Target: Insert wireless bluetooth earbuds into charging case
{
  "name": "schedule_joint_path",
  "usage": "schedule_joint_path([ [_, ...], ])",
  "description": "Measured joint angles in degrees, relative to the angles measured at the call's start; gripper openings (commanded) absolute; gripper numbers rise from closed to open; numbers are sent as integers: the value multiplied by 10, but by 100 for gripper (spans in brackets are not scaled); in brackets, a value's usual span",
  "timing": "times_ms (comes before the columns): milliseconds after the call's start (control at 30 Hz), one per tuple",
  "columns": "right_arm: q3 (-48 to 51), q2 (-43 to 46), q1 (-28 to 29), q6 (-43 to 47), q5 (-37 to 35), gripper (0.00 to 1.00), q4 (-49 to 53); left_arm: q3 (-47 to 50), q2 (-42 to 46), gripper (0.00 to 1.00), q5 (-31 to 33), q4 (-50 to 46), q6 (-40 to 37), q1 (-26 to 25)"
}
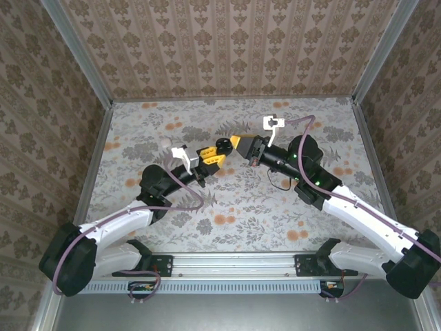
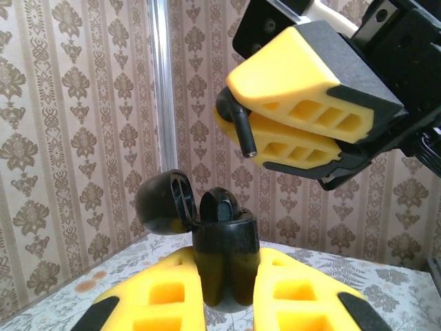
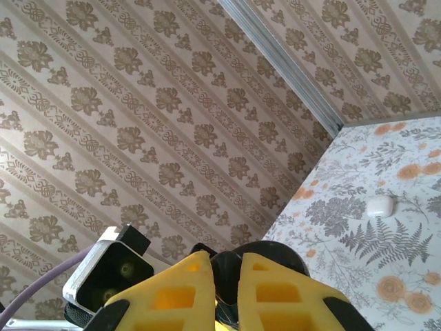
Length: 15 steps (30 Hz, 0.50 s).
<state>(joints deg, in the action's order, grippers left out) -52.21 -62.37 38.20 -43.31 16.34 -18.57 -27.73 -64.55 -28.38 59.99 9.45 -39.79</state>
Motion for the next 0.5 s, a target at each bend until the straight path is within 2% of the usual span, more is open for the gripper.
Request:
schedule_joint_path([
  [500, 2, -27, 7, -4, -14, 11, -17, -5, -3, 0, 14, 9, 13, 0],
])
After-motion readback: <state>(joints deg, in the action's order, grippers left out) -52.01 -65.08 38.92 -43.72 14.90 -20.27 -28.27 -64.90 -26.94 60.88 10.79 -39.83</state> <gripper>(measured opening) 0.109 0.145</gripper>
